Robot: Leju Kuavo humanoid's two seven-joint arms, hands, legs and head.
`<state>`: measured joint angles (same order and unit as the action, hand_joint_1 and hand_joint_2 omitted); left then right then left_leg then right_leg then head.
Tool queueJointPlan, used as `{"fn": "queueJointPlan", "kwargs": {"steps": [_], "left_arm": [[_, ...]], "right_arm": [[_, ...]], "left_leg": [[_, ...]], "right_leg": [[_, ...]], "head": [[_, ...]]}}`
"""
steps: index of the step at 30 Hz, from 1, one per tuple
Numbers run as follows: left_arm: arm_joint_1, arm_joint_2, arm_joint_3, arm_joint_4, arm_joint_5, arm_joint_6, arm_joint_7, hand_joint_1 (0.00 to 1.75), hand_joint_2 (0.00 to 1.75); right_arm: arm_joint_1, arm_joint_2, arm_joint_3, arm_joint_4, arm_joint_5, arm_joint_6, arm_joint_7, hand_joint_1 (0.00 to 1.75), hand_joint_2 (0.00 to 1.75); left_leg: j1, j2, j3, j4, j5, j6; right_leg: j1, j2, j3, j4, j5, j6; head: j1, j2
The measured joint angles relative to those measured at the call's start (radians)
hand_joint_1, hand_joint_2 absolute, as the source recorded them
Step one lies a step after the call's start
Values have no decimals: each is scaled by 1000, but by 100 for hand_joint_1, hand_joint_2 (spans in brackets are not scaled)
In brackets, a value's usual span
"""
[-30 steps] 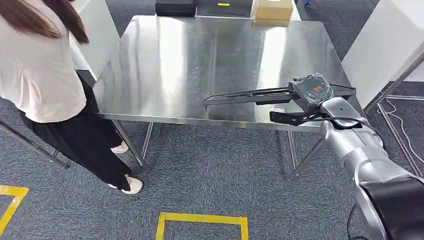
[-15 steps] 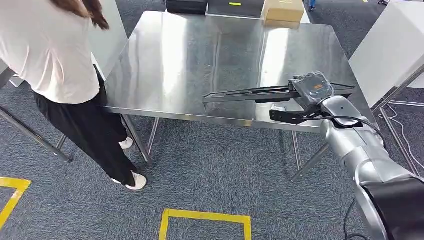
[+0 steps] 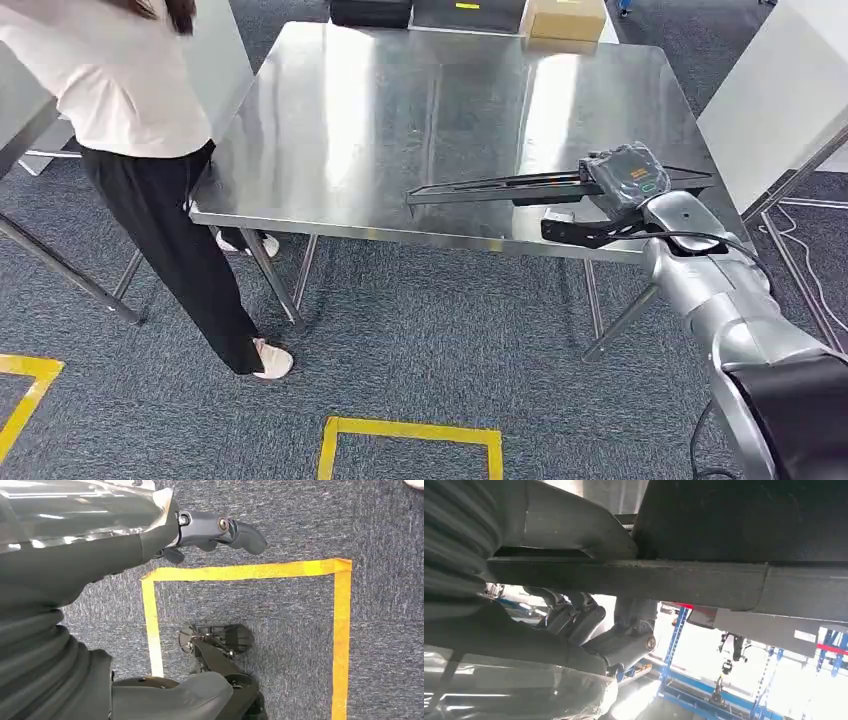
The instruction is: Take the parts from the cabinet and place them on the table.
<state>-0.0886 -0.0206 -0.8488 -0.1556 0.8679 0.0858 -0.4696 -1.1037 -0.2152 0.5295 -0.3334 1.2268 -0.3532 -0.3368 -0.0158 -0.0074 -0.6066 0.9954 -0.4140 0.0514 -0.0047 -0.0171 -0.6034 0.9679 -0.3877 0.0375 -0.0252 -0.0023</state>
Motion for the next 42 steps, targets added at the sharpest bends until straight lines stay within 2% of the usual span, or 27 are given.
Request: {"fn": "queueJointPlan", "kwargs": {"steps": [10,16,19,20,21,22,23,24,25,26,27,28,30,31,32,33,35,36,37,38,39,40,41,42], "left_arm": [[0,-1,-1,0,0,-4,8,0,175],[-2,0,-10,0,-7,-6,17,0,175],[-3,0,-11,0,-8,-6,17,0,175],[-4,0,-12,0,-8,-6,17,0,175],[-4,-1,-15,0,-8,-6,17,0,175],[-8,0,-16,0,-8,-6,17,0,175],[-10,0,-17,0,-8,-6,18,0,175],[-11,-2,-18,0,-8,-6,18,0,175],[-12,-2,-19,0,-8,-6,18,0,175],[-11,-2,-20,0,-8,-6,20,0,175],[-11,-3,-22,0,-8,-6,20,0,175],[-12,-3,-24,0,-8,-6,21,0,175],[-13,-4,-24,0,-8,-6,22,0,175],[-14,-3,-24,0,-8,-6,23,0,175],[-16,-3,-24,0,-8,-6,23,0,175],[-16,-3,-24,0,-8,-8,23,0,175],[-16,-3,-24,0,-8,-8,24,0,175],[-17,-2,-24,0,-8,-8,24,0,175],[-18,0,-24,0,-8,-8,24,0,175],[-17,0,-24,0,-8,-8,24,0,175],[-17,-1,-24,0,-8,-9,24,0,175],[-15,-1,-24,0,-8,-9,24,0,175],[-15,-1,-24,0,-8,-9,24,0,175],[-13,-1,-24,0,-8,-9,24,0,175]], "right_arm": [[0,-3,0,0,0,9,0,175,175],[2,-13,0,0,-3,6,0,175,175],[2,-16,0,0,-4,6,-2,175,175],[1,-17,0,0,-4,6,-2,175,175],[2,-20,0,-2,-4,5,-2,175,175],[1,-22,0,-2,-4,5,-3,175,175],[1,-26,-1,-2,-5,5,-3,175,175],[2,-31,-1,-1,-5,5,-3,175,175],[4,-33,-1,0,-5,5,-3,175,175],[7,-35,0,0,-5,5,-3,175,175],[12,-36,0,0,-5,5,-3,175,175],[13,-36,0,0,-5,5,-3,175,175],[12,-36,-1,0,-5,5,-3,175,175],[11,-38,0,0,-5,5,-3,175,175],[8,-37,0,0,-4,5,-3,175,175],[10,-39,0,0,-4,5,-3,175,175],[11,-40,0,0,-4,5,-3,175,175],[11,-39,0,-1,-4,5,-3,175,175],[11,-39,0,-3,-5,5,-3,175,175],[10,-40,0,-4,-5,5,-3,175,175],[9,-40,-1,-4,-5,5,-3,175,175],[10,-39,0,-4,-5,5,-3,175,175],[14,-39,0,-3,-5,5,-3,175,175],[17,-39,0,-3,-5,5,-3,175,175]], "left_leg": [[0,0,-3,1,0,-1],[-2,0,-8,5,0,0],[-3,-1,-11,7,-1,5],[-1,0,-9,2,1,12],[10,1,-1,-7,6,20],[10,1,-1,-7,7,23],[10,0,-1,-7,9,28],[10,-1,-1,-7,9,28],[10,-1,-2,-7,9,28],[10,-3,-2,-7,7,27],[11,-3,-2,-6,6,26],[13,-5,-1,-6,0,22],[18,-7,5,-3,-7,11],[16,-7,6,2,-13,2],[11,-8,2,8,-23,-7],[10,-7,6,7,-27,-14],[14,-7,9,8,-35,-24],[19,-5,5,14,-41,-29],[21,-1,-6,44,-44,-35],[23,1,-38,104,-61,-41],[24,1,-91,190,-83,-47],[26,2,-149,274,-104,-51],[26,3,-199,332,-105,-52],[26,3,-225,340,-86,-50]], "right_leg": [[1,0,-3,0,0,0],[-6,0,-3,0,3,4],[-8,0,-3,-2,4,8],[-5,0,-3,-3,3,14],[-6,1,-17,8,-4,16],[-7,3,-29,48,-29,11],[-10,6,-60,118,-64,5],[-12,8,-99,203,-99,2],[-12,10,-138,285,-129,2],[-13,13,-164,342,-143,8],[-15,13,-161,337,-136,16],[-18,12,-133,284,-112,26],[-27,12,-33,99,-50,47],[-33,12,7,24,-40,50],[-19,17,21,21,-52,31],[-17,17,16,22,-53,15],[-14,18,19,25,-60,-1],[-27,21,30,24,-62,-10],[-25,22,41,23,-69,-20],[-24,21,51,23,-77,-31],[-22,21,61,23,-87,-36],[-20,21,72,23,-99,-37],[-18,21,87,23,-112,-38],[-17,22,102,23,-124,-38]], "head": [[0,0],[0,0],[0,0],[0,0],[0,0],[3,0],[4,0],[4,0],[5,0],[4,0],[4,0],[5,0],[5,0],[7,0],[7,0],[3,0],[4,0],[3,0],[4,0],[-3,0],[2,0],[-2,0],[-1,0],[-1,0]]}}
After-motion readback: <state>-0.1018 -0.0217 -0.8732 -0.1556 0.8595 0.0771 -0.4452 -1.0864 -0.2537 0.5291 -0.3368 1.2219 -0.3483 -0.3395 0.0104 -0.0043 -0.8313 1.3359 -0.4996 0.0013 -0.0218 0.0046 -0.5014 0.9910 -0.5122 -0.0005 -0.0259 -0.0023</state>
